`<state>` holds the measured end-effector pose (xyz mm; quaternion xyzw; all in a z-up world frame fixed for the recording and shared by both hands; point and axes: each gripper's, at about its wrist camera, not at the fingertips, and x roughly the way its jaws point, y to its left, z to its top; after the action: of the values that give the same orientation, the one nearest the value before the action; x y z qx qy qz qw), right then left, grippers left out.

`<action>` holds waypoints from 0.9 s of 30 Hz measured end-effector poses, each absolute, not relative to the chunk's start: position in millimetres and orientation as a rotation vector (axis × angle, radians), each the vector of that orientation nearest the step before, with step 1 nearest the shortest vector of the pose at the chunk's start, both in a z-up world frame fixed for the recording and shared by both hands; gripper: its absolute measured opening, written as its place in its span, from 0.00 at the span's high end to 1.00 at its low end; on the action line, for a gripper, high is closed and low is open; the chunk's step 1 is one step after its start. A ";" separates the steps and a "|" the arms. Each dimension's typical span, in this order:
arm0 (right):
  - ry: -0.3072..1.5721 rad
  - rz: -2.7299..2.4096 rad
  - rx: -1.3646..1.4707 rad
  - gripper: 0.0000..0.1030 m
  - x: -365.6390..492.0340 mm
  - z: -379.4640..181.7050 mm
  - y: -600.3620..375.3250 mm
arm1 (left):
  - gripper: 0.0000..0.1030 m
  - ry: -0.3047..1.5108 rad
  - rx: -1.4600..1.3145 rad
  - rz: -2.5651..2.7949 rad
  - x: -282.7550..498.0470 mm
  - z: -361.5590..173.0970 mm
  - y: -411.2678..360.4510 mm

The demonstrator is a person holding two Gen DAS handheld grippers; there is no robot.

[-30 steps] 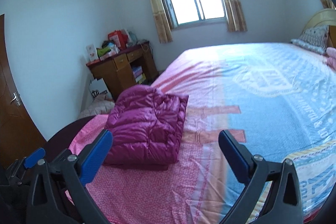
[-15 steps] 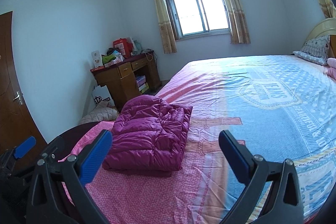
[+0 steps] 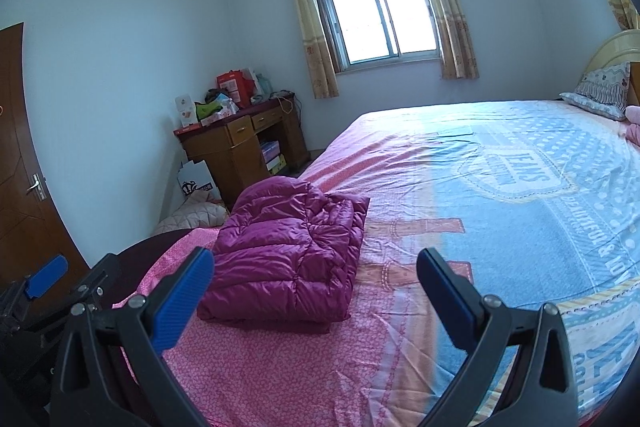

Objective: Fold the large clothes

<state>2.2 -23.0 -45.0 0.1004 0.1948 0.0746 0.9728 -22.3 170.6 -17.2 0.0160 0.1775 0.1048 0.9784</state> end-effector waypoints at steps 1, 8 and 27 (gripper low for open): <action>0.396 0.150 0.204 0.00 2.4 -45.5 -22.7 | 0.20 0.358 0.032 0.212 -22.1 -17.2 170.6; 0.403 0.150 0.207 0.00 1.9 -45.7 -20.8 | 0.20 0.363 0.039 0.210 -20.6 -19.9 169.9; 0.409 0.147 0.216 0.00 3.3 -46.2 -20.7 | 0.20 0.366 0.044 0.217 -21.3 -20.8 169.6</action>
<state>3.3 -20.7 -46.2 0.1071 0.2023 0.0729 0.9707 -21.3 169.6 -20.8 0.0218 0.1818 0.1078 0.9772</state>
